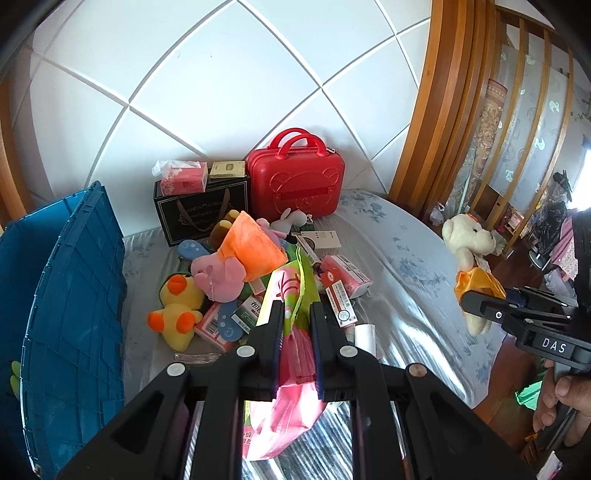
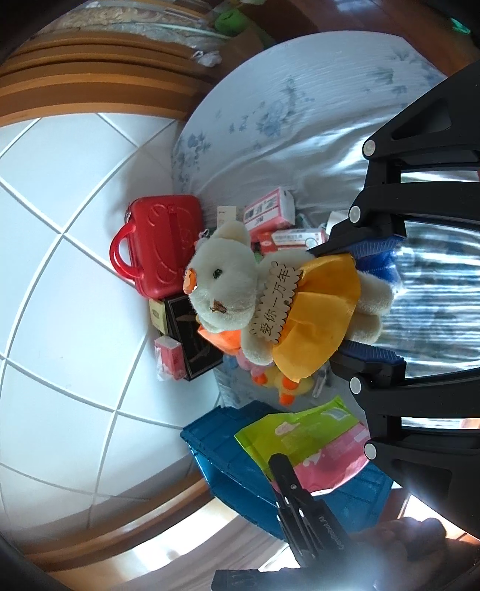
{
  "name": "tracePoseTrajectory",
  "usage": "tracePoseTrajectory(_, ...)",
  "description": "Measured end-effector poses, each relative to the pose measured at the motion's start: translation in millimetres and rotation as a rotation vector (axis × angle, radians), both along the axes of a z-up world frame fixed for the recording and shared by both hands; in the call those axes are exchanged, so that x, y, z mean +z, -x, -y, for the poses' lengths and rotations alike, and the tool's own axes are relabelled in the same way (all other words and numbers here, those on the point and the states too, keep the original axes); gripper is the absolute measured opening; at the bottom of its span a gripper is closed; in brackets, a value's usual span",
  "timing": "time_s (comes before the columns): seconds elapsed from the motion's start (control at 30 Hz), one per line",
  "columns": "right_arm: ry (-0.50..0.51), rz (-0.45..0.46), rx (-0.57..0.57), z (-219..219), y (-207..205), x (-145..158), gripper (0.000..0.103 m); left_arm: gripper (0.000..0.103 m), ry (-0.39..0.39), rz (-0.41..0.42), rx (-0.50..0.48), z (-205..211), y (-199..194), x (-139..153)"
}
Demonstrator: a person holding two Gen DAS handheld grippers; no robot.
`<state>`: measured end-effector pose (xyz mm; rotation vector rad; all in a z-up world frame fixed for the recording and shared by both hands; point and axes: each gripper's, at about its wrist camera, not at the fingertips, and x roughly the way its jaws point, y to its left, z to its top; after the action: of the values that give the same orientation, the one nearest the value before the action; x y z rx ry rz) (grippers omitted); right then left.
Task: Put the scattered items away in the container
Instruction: 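Lift the wipes pack with the left tool while the right tool carries the teddy bear to the crate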
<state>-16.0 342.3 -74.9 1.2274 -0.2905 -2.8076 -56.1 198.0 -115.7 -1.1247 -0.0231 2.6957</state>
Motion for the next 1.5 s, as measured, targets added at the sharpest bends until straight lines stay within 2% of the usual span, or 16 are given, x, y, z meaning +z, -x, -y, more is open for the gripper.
tracePoseTrajectory(0.93, -0.025, -0.071, 0.14, 125, 33, 41, 0.039, 0.013, -0.038, -0.11, 0.061, 118, -18, 55)
tracePoseTrajectory(1.5, -0.044, -0.103, 0.268, 221, 66, 54, 0.039, 0.013, -0.065, -0.162, 0.172, 213, -33, 72)
